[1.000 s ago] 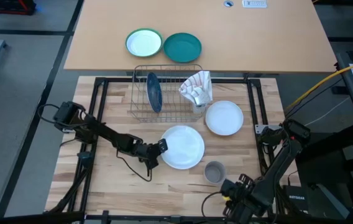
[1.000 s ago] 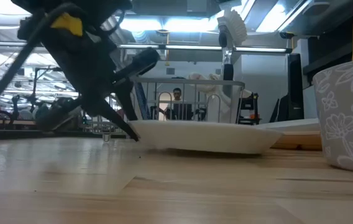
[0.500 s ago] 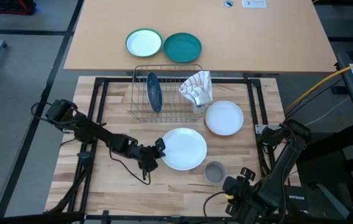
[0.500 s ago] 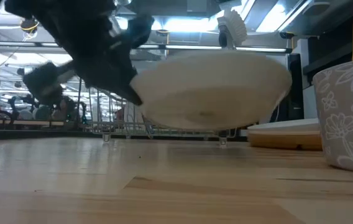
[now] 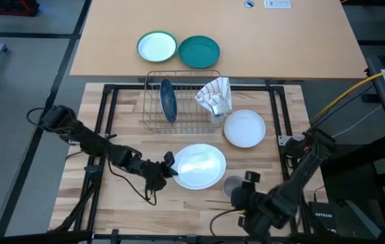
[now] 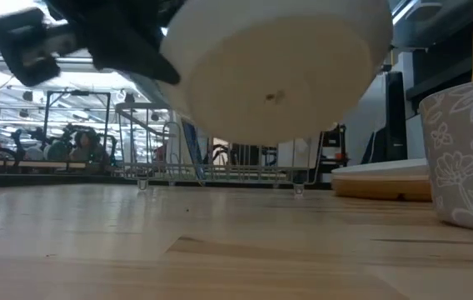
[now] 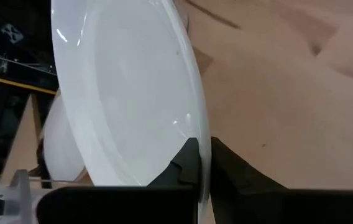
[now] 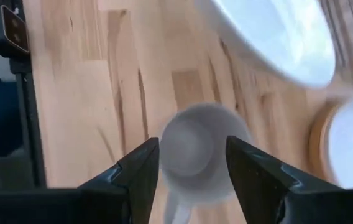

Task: Sort dishes
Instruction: Put the left white plate in the dish rack

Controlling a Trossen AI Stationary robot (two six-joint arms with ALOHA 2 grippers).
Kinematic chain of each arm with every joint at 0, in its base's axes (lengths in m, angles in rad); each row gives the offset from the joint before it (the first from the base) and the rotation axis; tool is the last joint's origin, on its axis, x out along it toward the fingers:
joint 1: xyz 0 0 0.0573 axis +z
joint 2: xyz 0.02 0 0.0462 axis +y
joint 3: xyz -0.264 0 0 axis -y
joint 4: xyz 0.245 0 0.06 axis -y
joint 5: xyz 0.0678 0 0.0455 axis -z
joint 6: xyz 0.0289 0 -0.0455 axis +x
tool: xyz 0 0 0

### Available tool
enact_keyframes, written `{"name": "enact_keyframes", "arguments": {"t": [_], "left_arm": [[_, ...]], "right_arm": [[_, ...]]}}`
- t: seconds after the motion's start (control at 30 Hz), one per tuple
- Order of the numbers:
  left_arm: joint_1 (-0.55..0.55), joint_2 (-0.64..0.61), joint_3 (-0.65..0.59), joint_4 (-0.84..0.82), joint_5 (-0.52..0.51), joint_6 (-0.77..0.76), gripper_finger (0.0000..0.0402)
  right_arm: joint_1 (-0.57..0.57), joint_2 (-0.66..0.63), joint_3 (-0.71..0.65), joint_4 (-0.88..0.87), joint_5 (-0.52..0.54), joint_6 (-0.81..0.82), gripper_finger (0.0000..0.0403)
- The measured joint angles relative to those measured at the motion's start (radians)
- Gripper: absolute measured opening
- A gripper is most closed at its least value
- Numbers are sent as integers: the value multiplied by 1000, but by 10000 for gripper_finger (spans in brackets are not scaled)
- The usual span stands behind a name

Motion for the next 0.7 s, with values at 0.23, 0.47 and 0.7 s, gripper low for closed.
{"name": "enact_keyframes", "arguments": {"t": [0.23,0.47,0.7], "left_arm": [[-29,-29,0,-104,48,-107,2],[-57,-64,0,-102,50,-121,2],[-62,-66,0,-104,50,-141,2]], "right_arm": [[-110,0,0,83,0,-328,191],[-223,0,-2,236,-87,-600,191],[-306,0,-3,360,-271,-780,191]]}}
